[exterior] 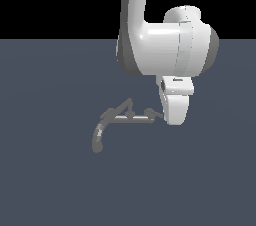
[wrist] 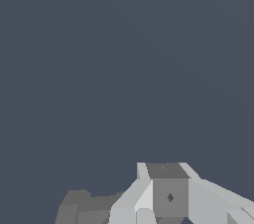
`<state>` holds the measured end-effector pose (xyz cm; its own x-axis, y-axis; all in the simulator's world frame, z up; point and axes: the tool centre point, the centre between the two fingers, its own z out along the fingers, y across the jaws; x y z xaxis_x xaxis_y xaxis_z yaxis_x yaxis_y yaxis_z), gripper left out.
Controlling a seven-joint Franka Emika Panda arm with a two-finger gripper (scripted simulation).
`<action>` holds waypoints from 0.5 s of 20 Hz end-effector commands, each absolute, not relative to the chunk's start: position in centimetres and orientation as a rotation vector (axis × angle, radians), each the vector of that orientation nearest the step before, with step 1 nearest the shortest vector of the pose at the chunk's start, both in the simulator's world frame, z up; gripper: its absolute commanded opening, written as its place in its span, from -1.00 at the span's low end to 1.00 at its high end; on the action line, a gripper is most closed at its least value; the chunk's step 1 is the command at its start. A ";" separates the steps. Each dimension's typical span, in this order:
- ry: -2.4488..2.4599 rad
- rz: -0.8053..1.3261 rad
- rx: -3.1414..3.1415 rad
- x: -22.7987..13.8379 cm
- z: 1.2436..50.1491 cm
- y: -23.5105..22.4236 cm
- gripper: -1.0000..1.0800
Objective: Turn on the faucet by rotating a designated handle.
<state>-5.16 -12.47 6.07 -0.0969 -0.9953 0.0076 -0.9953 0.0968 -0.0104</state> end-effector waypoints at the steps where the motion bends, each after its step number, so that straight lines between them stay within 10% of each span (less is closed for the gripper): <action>1: 2.297 -0.008 -2.138 -5.7 6.1 -10.3 -1.00; 10: 2.322 -0.009 -2.119 -6.6 6.1 -9.1 -1.00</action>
<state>-6.91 -11.42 6.07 -0.1235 -0.9923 0.0114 -0.9923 0.1234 -0.0038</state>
